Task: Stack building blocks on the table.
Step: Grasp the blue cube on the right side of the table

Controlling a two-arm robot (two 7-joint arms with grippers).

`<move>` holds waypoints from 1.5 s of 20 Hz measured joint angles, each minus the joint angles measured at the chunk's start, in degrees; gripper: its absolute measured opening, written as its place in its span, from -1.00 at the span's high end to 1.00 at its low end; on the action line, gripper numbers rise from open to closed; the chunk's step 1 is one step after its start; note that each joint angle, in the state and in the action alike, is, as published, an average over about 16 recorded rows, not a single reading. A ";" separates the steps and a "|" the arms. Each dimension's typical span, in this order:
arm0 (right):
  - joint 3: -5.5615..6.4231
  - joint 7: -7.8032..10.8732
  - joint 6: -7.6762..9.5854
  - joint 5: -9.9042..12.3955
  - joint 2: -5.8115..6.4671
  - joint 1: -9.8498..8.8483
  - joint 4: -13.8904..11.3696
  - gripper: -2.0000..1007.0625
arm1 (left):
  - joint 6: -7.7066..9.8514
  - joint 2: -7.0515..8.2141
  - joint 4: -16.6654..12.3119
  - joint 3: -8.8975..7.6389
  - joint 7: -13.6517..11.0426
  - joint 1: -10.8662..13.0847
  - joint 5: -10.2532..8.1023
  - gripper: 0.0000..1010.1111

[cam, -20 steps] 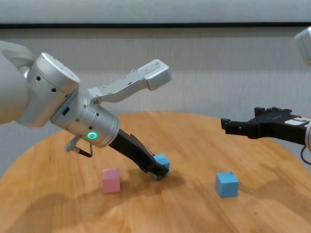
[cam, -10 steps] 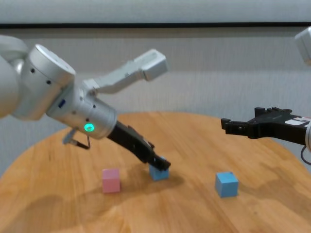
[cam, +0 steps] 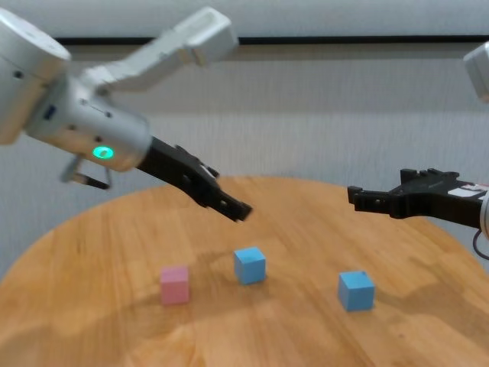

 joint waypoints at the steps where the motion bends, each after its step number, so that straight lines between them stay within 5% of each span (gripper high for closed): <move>1: 0.00 0.00 0.00 0.00 0.00 0.00 0.00 -0.99 | 0.56 0.94 -1.87 -0.36 0.28 0.74 -0.25 -0.93; 10: 0.00 0.00 0.00 0.00 0.00 0.00 0.00 -0.99 | 2.94 8.34 -14.86 -2.39 1.85 7.52 -2.03 -0.98; 19: -0.09 -0.42 0.76 -0.13 -0.12 -0.28 -0.93 -0.99 | 2.34 11.10 -19.44 -2.56 2.00 10.92 -2.66 -0.98; 25: -0.69 -1.99 5.52 -0.99 -0.86 -1.34 -5.17 -0.99 | 2.18 11.02 -19.27 -2.54 1.96 10.89 -2.71 -0.98; 30: -1.05 -4.23 12.46 -1.92 -1.89 -2.73 -10.53 -0.99 | 2.18 10.78 -18.73 -2.47 1.88 10.56 -2.64 -0.98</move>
